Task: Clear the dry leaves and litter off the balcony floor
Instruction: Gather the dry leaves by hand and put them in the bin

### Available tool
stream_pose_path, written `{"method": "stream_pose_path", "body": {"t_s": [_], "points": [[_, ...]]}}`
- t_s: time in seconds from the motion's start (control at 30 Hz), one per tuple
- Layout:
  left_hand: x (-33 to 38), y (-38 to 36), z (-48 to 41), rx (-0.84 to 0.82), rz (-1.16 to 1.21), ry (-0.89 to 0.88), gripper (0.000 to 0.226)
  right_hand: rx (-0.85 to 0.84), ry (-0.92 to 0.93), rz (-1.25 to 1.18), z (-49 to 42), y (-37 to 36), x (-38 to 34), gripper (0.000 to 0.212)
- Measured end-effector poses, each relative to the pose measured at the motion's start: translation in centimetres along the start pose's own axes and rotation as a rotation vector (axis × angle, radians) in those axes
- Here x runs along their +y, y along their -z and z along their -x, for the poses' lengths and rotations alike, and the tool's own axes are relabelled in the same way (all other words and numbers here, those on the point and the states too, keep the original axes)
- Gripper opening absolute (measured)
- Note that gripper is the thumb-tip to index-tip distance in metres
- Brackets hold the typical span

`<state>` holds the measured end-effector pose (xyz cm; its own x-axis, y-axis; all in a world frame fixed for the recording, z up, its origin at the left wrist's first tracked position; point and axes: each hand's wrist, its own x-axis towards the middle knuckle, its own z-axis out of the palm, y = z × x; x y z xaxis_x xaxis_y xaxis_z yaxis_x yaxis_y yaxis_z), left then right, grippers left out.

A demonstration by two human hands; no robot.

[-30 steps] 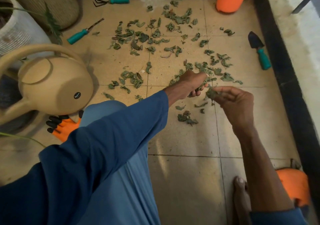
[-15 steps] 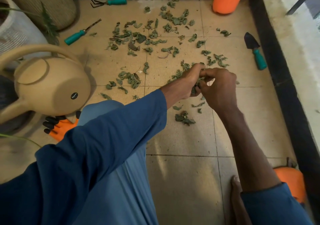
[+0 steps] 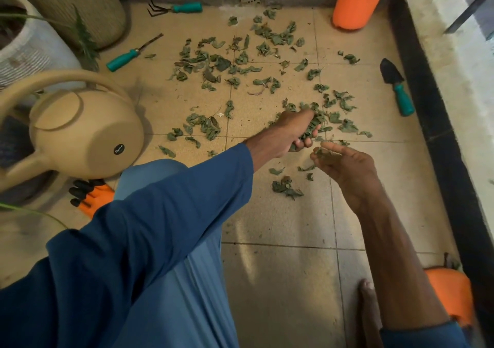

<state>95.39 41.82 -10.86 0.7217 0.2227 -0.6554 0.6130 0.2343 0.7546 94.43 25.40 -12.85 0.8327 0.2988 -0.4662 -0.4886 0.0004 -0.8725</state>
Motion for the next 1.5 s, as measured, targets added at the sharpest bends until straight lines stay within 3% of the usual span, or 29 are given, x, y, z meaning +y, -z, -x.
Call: {"method": "stream_pose_path", "body": {"t_s": [0.17,0.27,0.37,0.5,0.63,0.77,0.93,1.13,1.37,1.43,1.5], "points": [[-0.6,0.0,-0.2,-0.034,-0.079,-0.035,0.025,0.026,0.149,0.035,-0.3,-0.3,-2.7,0.031],[-0.7,-0.1,-0.1,-0.064,-0.134,-0.066,0.024,0.034,0.312,0.324,-0.8,-1.1,-3.3,0.035],[-0.6,-0.4,0.0,-0.069,-0.113,-0.048,0.021,0.168,0.513,0.668,-0.9,-2.3,-3.1,0.027],[-0.5,-0.4,0.3,-0.071,-0.094,-0.014,0.028,0.256,0.618,0.741,-0.1,-4.0,-3.2,0.025],[-0.1,-0.1,0.6,-0.075,-0.011,0.012,0.043,0.22,0.75,0.838,0.3,-5.1,-2.9,0.025],[-0.3,0.3,0.4,-0.095,-0.002,0.019,0.05,0.247,0.752,0.923,-0.9,-4.7,-2.8,0.028],[-0.1,1.1,0.3,0.029,0.052,0.009,0.037,0.086,0.718,0.964,-1.3,-5.0,-2.9,0.021],[0.0,1.5,-0.1,0.088,-0.048,-0.037,0.026,0.181,0.558,0.7,-2.3,-4.7,-3.2,0.014],[0.9,3.2,0.1,0.15,-0.009,-0.04,0.022,0.082,0.411,0.243,-3.0,-5.0,-1.3,0.018],[1.0,4.1,-0.1,0.173,0.001,-0.03,0.027,0.089,0.356,0.351,-3.4,-4.8,1.2,0.012],[1.1,5.0,-0.2,0.198,0.008,-0.024,0.033,0.065,0.363,0.676,-4.3,-4.4,4.4,0.005]]}}
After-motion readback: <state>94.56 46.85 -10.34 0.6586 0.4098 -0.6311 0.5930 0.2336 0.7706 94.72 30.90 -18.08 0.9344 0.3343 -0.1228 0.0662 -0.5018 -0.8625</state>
